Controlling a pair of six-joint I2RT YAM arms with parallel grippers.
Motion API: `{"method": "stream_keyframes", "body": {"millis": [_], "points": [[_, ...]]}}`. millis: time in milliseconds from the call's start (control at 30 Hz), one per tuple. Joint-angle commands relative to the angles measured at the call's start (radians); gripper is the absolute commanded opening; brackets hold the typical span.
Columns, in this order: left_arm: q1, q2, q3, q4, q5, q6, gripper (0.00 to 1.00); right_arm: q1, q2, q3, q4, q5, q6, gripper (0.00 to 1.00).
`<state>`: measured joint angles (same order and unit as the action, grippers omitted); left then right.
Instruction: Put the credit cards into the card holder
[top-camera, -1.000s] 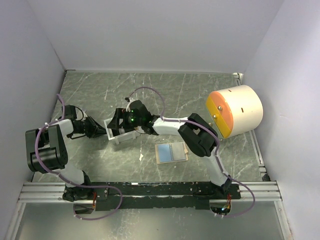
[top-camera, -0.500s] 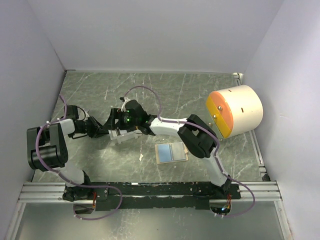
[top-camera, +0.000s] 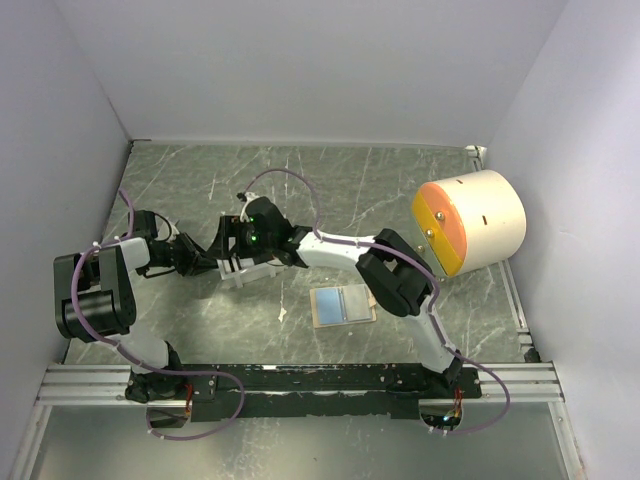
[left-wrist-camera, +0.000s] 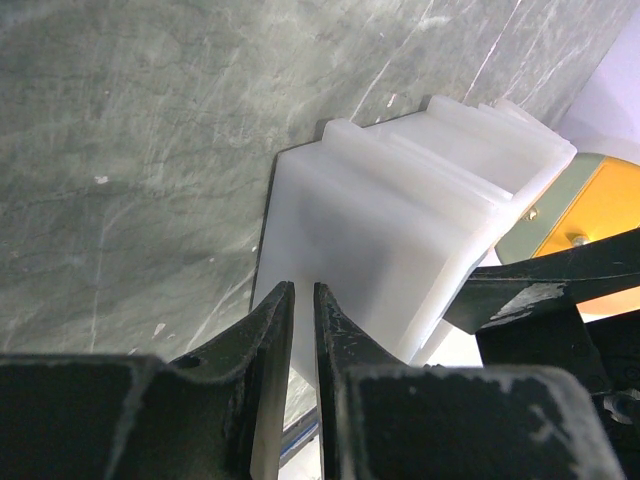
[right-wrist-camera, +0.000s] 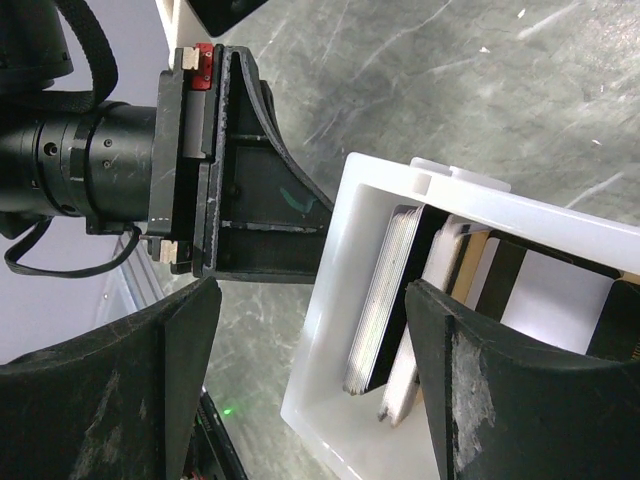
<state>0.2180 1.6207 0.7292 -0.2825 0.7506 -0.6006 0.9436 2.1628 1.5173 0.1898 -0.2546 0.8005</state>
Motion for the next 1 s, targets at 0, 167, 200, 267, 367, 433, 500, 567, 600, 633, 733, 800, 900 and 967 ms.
{"method": "stream_keyframes", "body": {"millis": [0, 167, 200, 267, 367, 433, 500, 567, 600, 633, 733, 800, 900, 967], "points": [[-0.011, -0.004, 0.006, 0.009, 0.031, 0.008, 0.25, 0.000, 0.021, 0.028, -0.023, -0.021, -0.028, 0.75], [-0.011, 0.002, 0.005, 0.010, 0.032, 0.008, 0.25, -0.002, 0.042, 0.016, 0.022, -0.054, 0.003, 0.75], [-0.011, 0.001, 0.006, 0.011, 0.030, 0.007, 0.25, 0.000, 0.046, 0.012, 0.035, -0.065, 0.011, 0.74], [-0.010, -0.001, 0.006, 0.012, 0.031, 0.007, 0.25, 0.001, 0.056, 0.018, 0.040, -0.079, 0.017, 0.74], [-0.010, 0.003, 0.010, 0.007, 0.029, 0.009, 0.25, 0.001, 0.040, 0.030, 0.015, -0.060, 0.001, 0.74], [-0.010, 0.005, 0.011, 0.006, 0.030, 0.011, 0.25, -0.001, 0.017, 0.038, -0.017, -0.032, -0.024, 0.74], [-0.011, 0.007, 0.011, 0.008, 0.030, 0.009, 0.25, -0.002, 0.002, 0.048, -0.056, -0.006, -0.050, 0.74], [-0.011, 0.007, 0.009, 0.010, 0.032, 0.008, 0.25, -0.002, -0.007, 0.061, -0.101, 0.026, -0.076, 0.74], [-0.010, 0.006, 0.010, 0.011, 0.033, 0.007, 0.25, -0.001, -0.007, 0.068, -0.115, 0.034, -0.083, 0.74], [-0.010, 0.007, 0.008, 0.013, 0.034, 0.007, 0.25, -0.002, -0.005, 0.069, -0.122, 0.037, -0.085, 0.74], [-0.011, 0.007, 0.006, 0.021, 0.037, 0.004, 0.25, 0.001, 0.010, 0.072, -0.131, 0.046, -0.078, 0.77], [-0.011, 0.007, 0.002, 0.028, 0.043, 0.000, 0.25, 0.004, 0.024, 0.072, -0.125, 0.048, -0.070, 0.78], [-0.011, 0.016, 0.001, 0.033, 0.055, -0.002, 0.25, 0.010, 0.059, 0.102, -0.136, 0.039, -0.066, 0.79], [-0.010, 0.020, -0.002, 0.038, 0.060, -0.004, 0.25, 0.014, 0.078, 0.118, -0.134, 0.024, -0.061, 0.79]]}}
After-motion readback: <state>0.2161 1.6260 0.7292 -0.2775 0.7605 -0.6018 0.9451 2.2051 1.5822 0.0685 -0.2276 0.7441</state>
